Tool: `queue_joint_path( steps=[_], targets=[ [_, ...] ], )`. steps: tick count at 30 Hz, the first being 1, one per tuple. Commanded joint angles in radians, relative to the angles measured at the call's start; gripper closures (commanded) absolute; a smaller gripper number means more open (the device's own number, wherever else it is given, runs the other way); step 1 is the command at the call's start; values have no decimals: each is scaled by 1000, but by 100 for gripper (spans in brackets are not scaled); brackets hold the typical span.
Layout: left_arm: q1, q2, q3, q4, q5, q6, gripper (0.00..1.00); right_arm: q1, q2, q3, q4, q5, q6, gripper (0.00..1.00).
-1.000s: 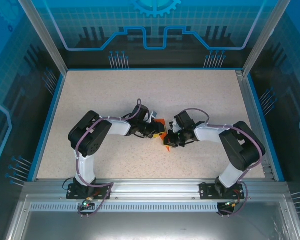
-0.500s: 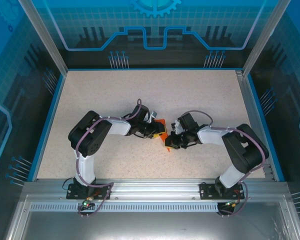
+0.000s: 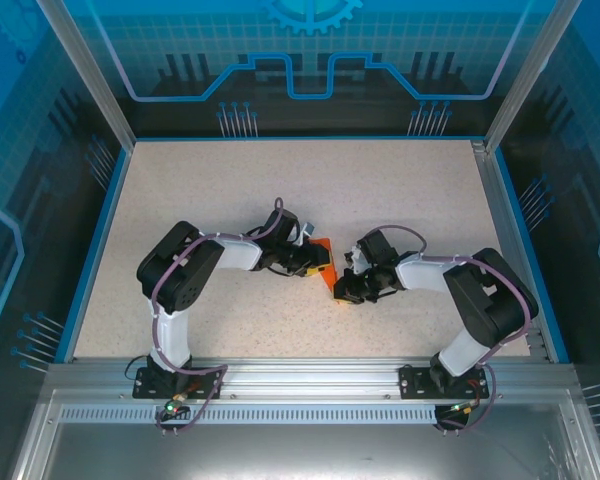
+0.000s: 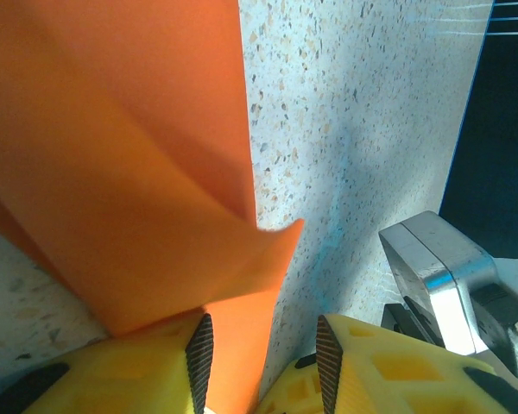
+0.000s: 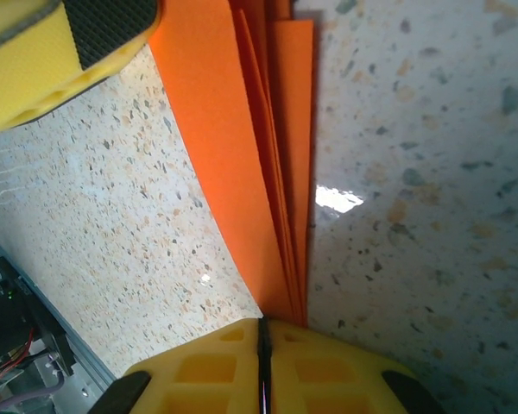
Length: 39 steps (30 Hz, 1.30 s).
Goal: Fold a paper plane with a square sheet of paper (pick it up from the middle)
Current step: Fold the wing for the fifth time at the center of the table.
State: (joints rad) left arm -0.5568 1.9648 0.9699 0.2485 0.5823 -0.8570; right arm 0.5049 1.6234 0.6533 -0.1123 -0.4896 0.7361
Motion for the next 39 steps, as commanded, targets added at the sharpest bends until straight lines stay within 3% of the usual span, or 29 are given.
queue_joint_path(
  steps=[1,7,19,26,30,39],
  targets=[
    [-3,52,-5,-66,-27,29,60,-2,-19,-30,-68,21,-1,89],
    [-4,50,-7,-59,-27,23,60,0,-118,33,-46,-18,-13,87],
    [-5,51,-10,-50,-19,15,59,1,41,63,211,-16,137,88],
    [-4,46,-10,-43,-19,16,59,-10,87,35,165,56,102,89],
    [-4,39,-6,-40,-10,20,59,-21,125,11,116,96,94,94],
    [10,-77,32,-44,7,59,55,-35,150,-2,86,41,48,99]
  ],
)
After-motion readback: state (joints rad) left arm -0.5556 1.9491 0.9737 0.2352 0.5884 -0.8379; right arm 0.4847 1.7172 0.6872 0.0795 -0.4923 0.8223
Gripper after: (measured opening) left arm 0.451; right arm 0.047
